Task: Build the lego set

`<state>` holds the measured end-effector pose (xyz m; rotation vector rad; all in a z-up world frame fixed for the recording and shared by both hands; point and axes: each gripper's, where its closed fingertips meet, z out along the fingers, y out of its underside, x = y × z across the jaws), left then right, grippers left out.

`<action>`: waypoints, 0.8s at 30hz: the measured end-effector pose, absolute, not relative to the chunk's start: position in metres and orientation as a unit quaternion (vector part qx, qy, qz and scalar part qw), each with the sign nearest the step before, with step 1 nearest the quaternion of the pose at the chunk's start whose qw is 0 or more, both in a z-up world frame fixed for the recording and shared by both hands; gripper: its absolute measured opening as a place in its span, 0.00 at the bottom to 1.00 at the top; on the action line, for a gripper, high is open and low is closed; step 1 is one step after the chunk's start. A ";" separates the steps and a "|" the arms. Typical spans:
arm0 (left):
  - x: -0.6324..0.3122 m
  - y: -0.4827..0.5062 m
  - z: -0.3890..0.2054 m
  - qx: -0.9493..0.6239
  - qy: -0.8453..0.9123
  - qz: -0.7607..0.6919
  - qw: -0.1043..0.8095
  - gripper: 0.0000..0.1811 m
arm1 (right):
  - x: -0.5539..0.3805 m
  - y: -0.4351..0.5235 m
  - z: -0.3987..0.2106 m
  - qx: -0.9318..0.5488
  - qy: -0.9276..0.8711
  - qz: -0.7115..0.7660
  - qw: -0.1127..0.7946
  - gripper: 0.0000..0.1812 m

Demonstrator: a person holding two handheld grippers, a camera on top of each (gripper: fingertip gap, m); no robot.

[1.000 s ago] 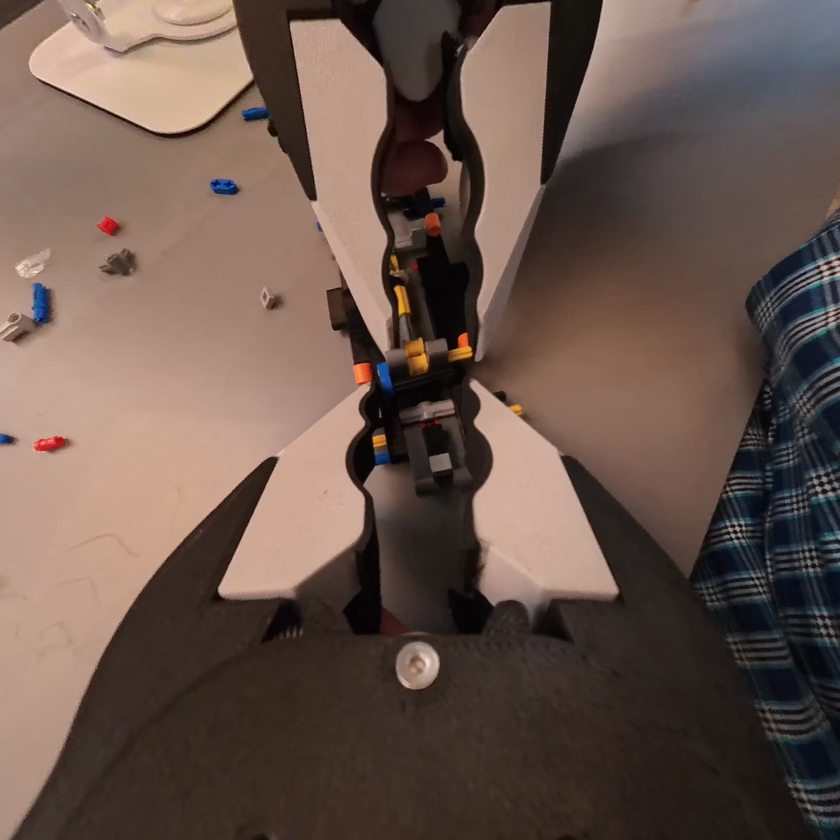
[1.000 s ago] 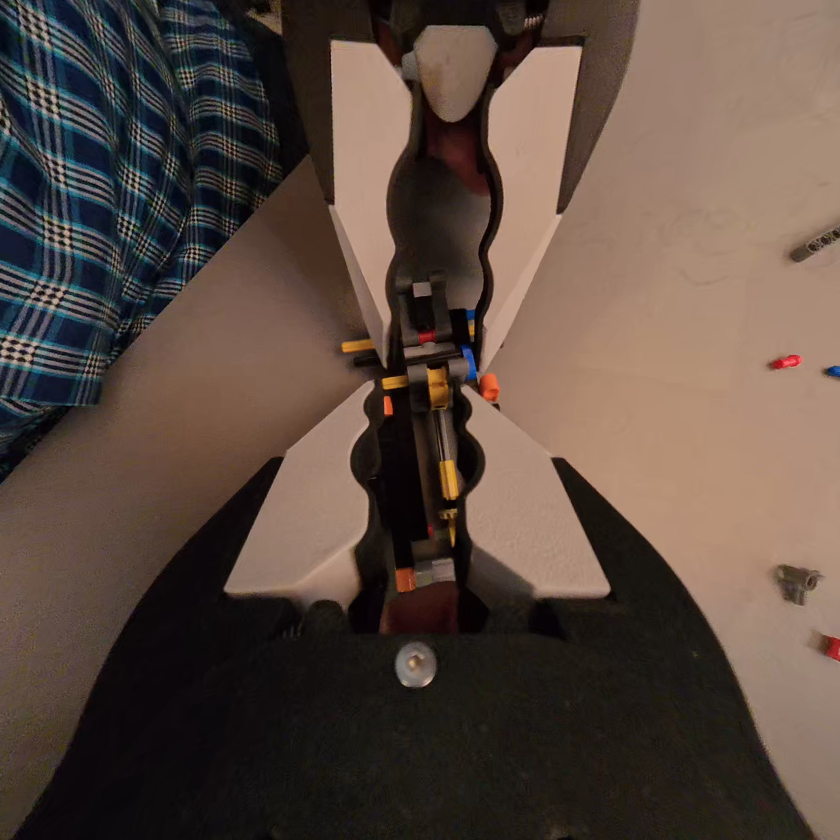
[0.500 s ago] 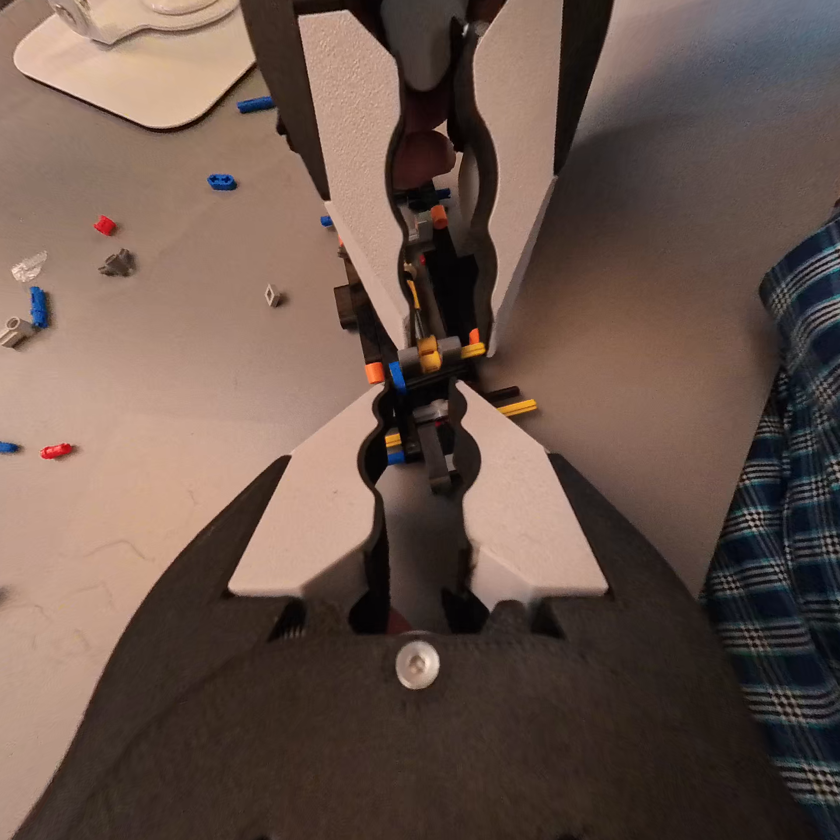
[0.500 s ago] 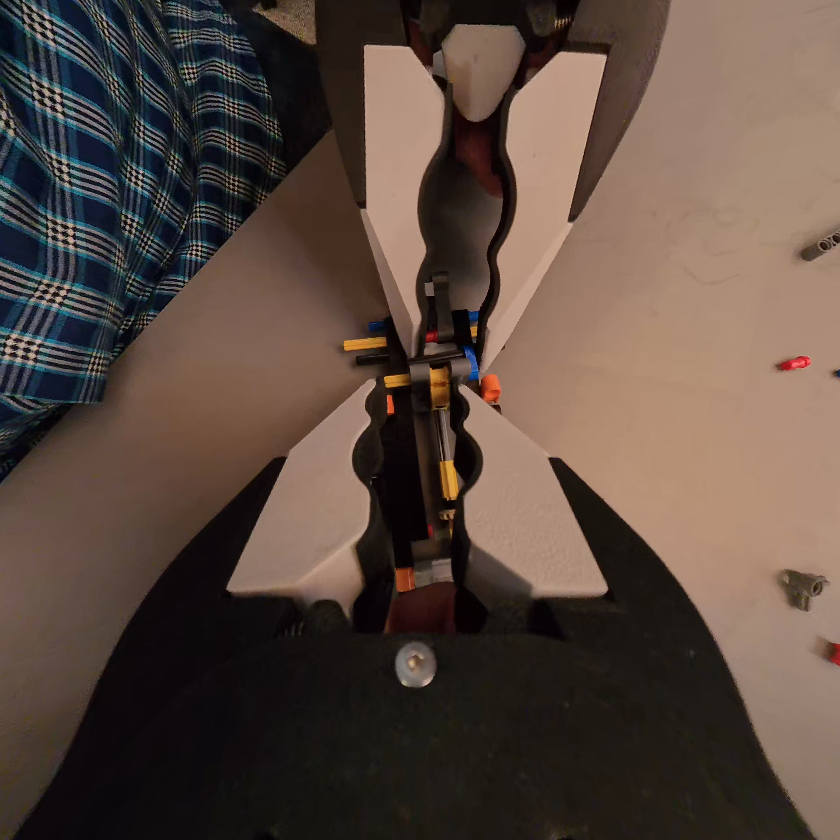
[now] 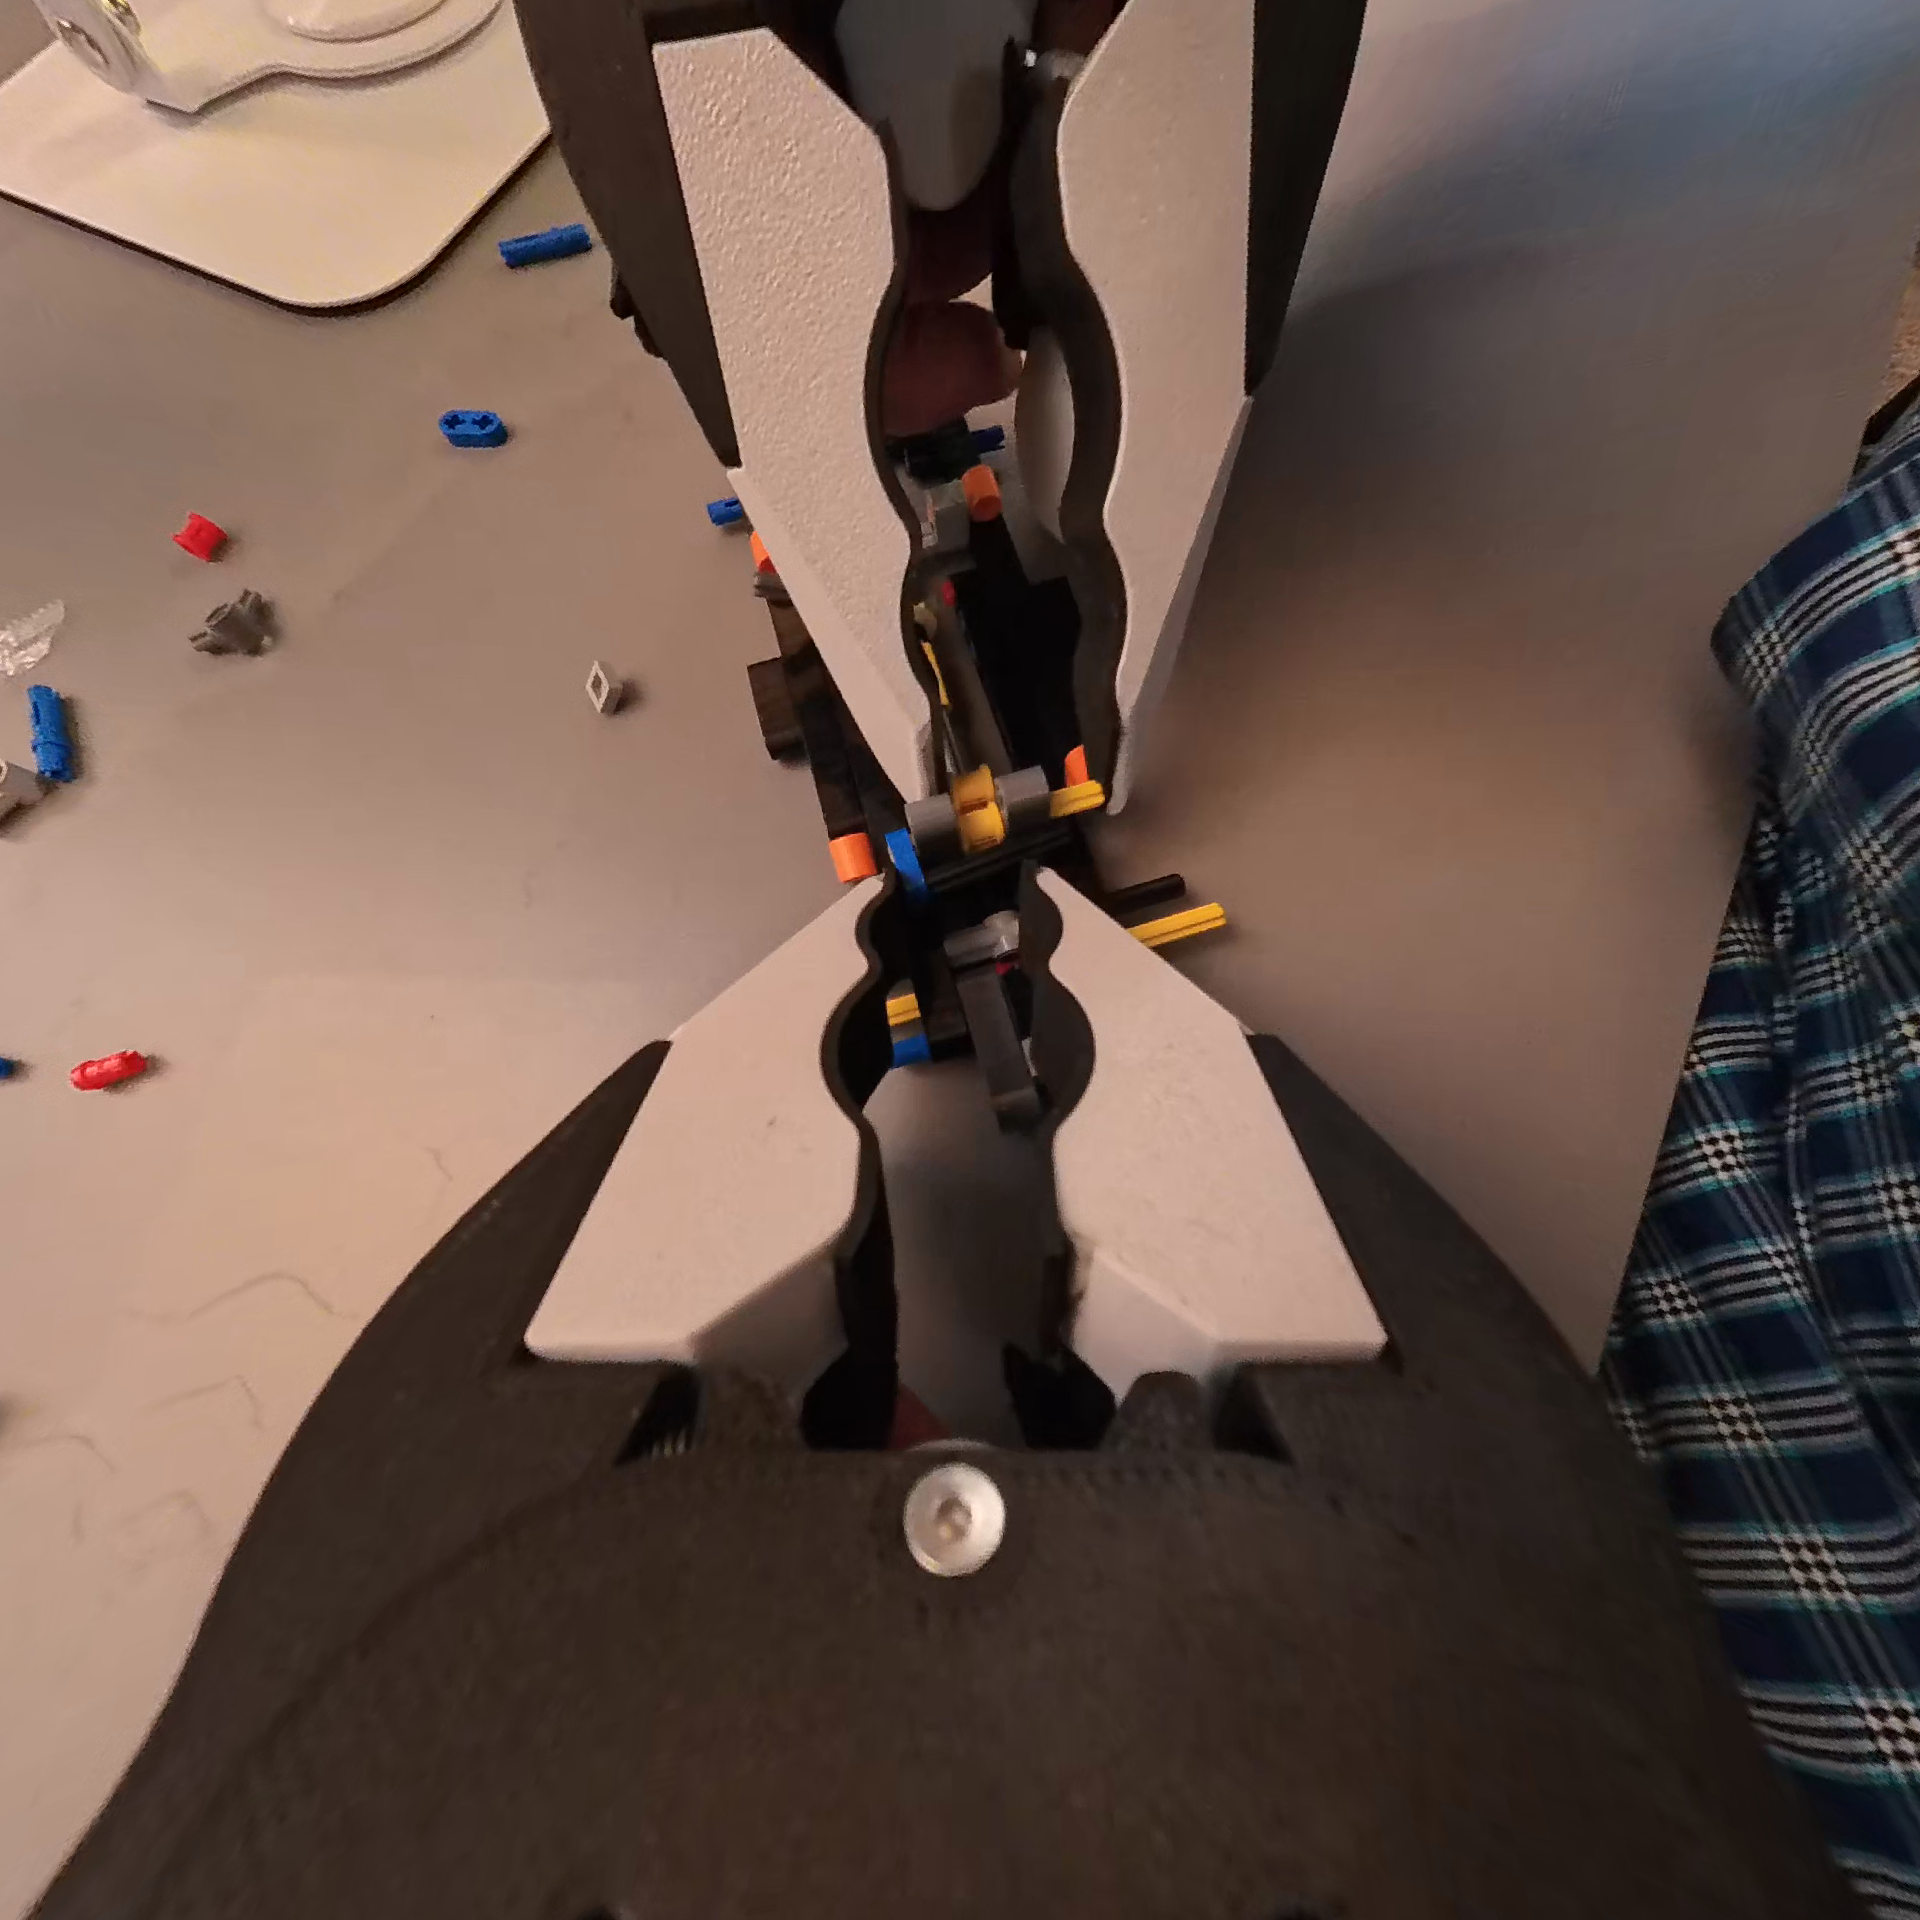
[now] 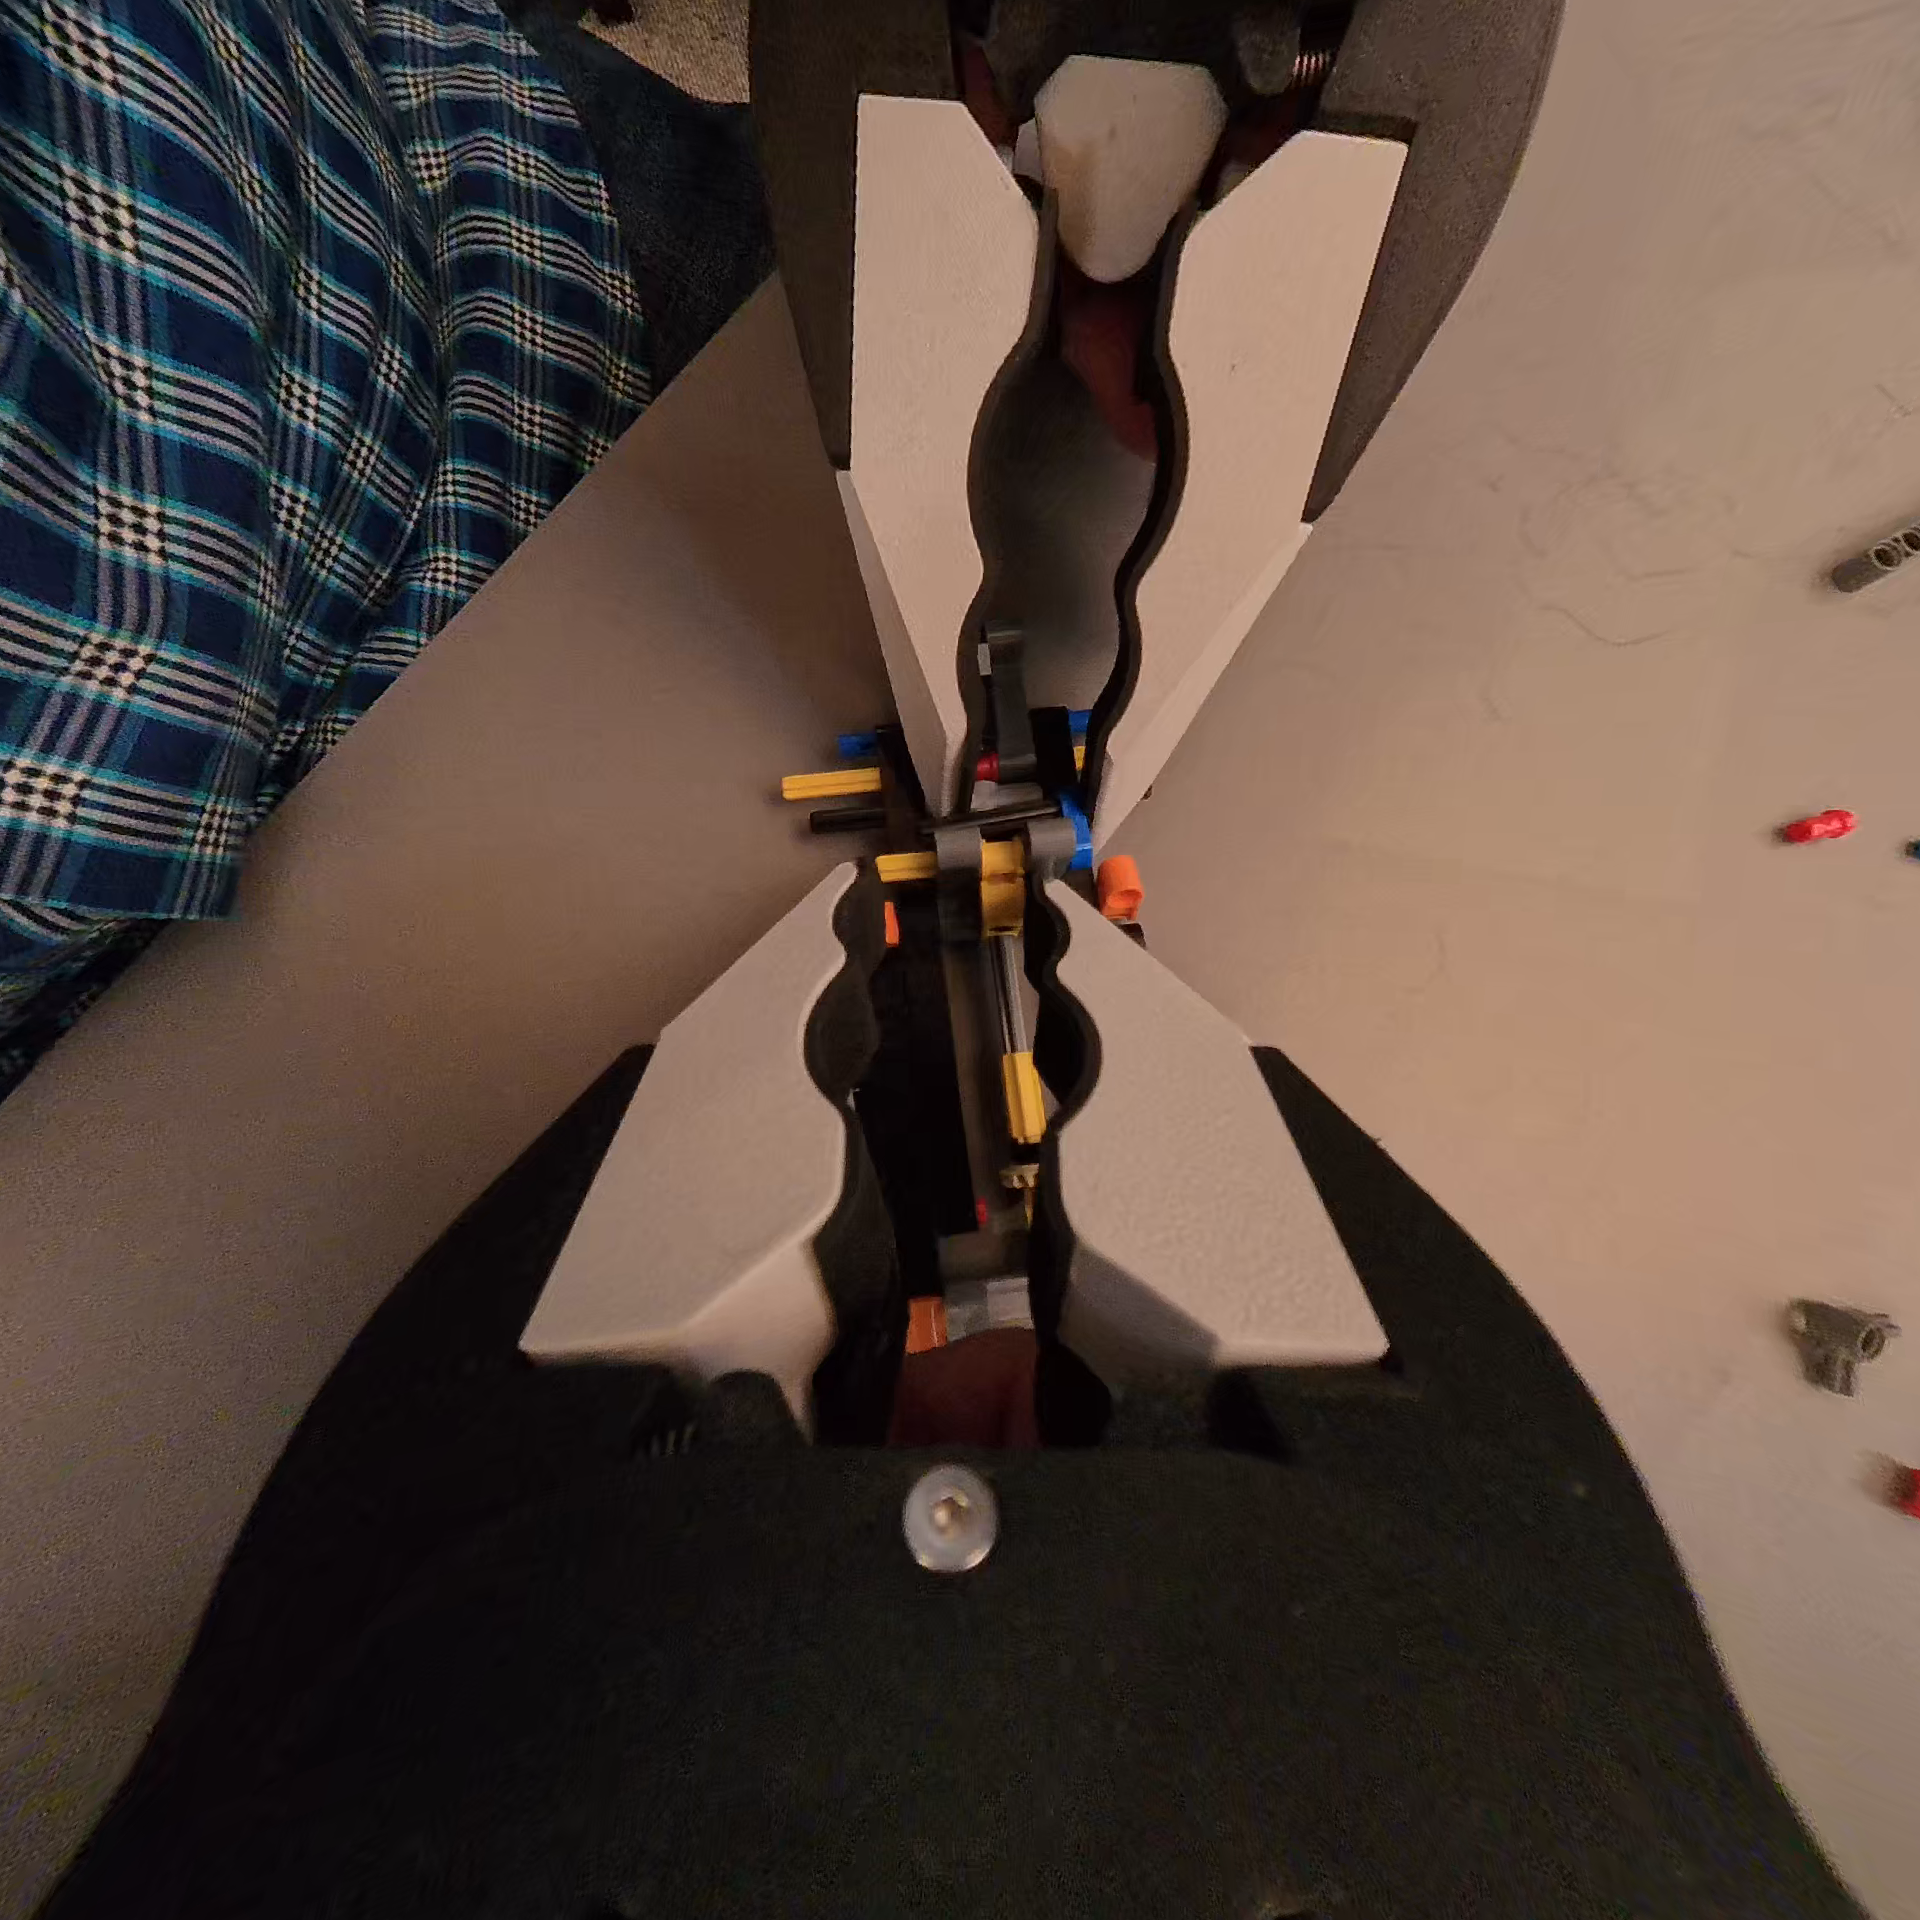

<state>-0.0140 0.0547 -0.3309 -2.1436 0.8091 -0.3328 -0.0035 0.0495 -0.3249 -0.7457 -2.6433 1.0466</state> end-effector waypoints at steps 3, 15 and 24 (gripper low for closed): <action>-0.015 0.056 -0.330 -0.846 0.319 -0.131 0.407 0.15 | -0.007 0.051 -0.324 -0.263 -0.890 0.356 0.107 0.14; -0.013 0.053 -0.331 -0.869 0.289 -0.114 0.385 0.18 | -0.002 0.057 -0.309 -0.270 -0.882 0.360 0.141 0.14; -0.003 0.051 -0.330 -0.905 0.160 -0.114 0.378 0.17 | 0.033 0.055 -0.305 -0.384 -0.856 0.313 0.149 0.13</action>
